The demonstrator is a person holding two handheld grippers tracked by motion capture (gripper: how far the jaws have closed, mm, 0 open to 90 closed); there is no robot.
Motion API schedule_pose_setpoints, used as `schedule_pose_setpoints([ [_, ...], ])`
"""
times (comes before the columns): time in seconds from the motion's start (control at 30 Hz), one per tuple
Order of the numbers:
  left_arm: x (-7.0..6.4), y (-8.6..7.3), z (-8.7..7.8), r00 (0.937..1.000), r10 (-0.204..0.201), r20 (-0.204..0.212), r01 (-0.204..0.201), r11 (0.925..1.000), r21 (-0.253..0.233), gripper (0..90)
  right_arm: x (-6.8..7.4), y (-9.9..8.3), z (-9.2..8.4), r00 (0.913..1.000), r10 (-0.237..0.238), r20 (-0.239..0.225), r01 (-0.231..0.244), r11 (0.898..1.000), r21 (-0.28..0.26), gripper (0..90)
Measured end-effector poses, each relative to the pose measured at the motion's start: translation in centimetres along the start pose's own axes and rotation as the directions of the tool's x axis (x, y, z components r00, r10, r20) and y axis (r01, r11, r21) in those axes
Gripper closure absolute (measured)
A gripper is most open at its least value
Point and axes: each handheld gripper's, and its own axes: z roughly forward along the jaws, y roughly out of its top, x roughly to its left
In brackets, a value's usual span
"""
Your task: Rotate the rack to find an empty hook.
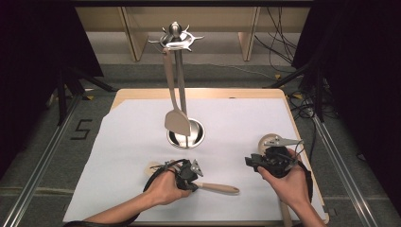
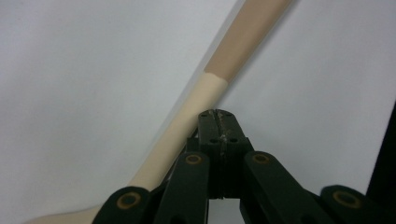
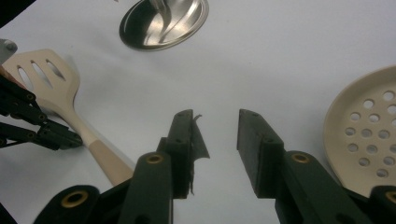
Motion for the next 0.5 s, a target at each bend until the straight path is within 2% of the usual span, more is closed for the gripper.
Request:
schedule_pose_setpoints([
  [0.03, 0.0, 0.0, 0.0, 1.0000, 0.005, -0.006, -0.005, 1.0000, -0.004, 89.2, 0.2, 0.0, -0.1, 0.9996, 0.027, -0.001, -0.027, 1.000, 0.014, 67.2],
  [0.13, 0.0, 0.2, -0.5, 0.9979, 0.055, -0.035, -0.055, 0.9985, -0.002, 88.2, 0.1, 0.0, 0.0, 0.9999, 0.013, -0.004, -0.013, 1.000, 0.013, 67.2],
  [0.17, -0.1, 0.3, -0.9, 0.9970, 0.072, -0.027, -0.072, 0.9973, -0.009, 85.6, 0.0, 0.0, 0.0, 1.0000, 0.001, -0.005, -0.001, 1.000, 0.006, 67.2],
  [0.2, -0.1, 0.4, -1.2, 0.9963, 0.085, -0.010, -0.085, 0.9961, -0.020, 82.1, 0.1, 0.0, 0.0, 0.9999, 0.013, -0.007, -0.013, 1.000, 0.013, 67.0],
  [0.23, -0.1, 0.4, -1.6, 0.9969, 0.078, -0.007, -0.078, 0.9960, -0.044, 79.4, 0.0, 0.0, 0.0, 0.9999, 0.012, -0.006, -0.011, 1.000, 0.015, 66.9],
  [0.27, -0.1, 0.6, -2.0, 0.9942, 0.107, -0.008, -0.107, 0.9920, -0.066, 76.6, 0.1, 0.0, 0.1, 0.9994, 0.030, -0.019, -0.030, 1.000, 0.010, 66.9],
  [0.3, -0.1, 0.6, -2.0, 0.9942, 0.107, -0.008, -0.107, 0.9920, -0.066, 72.0, -0.1, 0.0, 0.1, 0.9999, 0.010, -0.014, -0.010, 1.000, 0.004, 66.8],
  [0.33, 0.2, 0.9, -2.7, 0.9908, 0.135, -0.015, -0.135, 0.9873, -0.083, 65.8, 0.0, 0.0, 0.0, 0.9992, 0.039, -0.008, -0.038, 0.999, 0.025, 66.5],
  [0.37, 0.2, 0.9, -2.7, 0.9908, 0.135, -0.015, -0.135, 0.9873, -0.083, 62.6, 0.0, 0.0, 0.0, 0.9992, 0.039, -0.008, -0.038, 0.999, 0.025, 66.5],
  [0.4, 0.2, 1.0, -2.7, 0.9936, 0.112, -0.017, -0.113, 0.9828, -0.146, 60.8, -0.3, 0.0, 0.1, 0.9998, 0.014, -0.012, -0.014, 1.000, 0.014, 66.3],
  [0.43, 0.5, 1.1, -2.9, 0.9903, 0.136, -0.027, -0.138, 0.9806, -0.139, 59.7, -0.3, 0.0, 0.1, 0.9996, 0.028, -0.009, -0.028, 0.999, 0.022, 66.3],
  [0.47, 0.8, 1.2, -3.0, 0.9891, 0.145, -0.025, -0.147, 0.9790, -0.141, 57.3, -0.6, 0.0, 0.1, 1.0000, 0.005, -0.002, -0.005, 1.000, 0.010, 66.3],
  [0.5, 0.9, 1.2, -3.1, 0.9865, 0.161, -0.033, -0.164, 0.9735, -0.160, 55.0, -0.5, -0.1, 0.1, 0.9997, 0.021, -0.009, -0.021, 1.000, 0.014, 66.3],
])
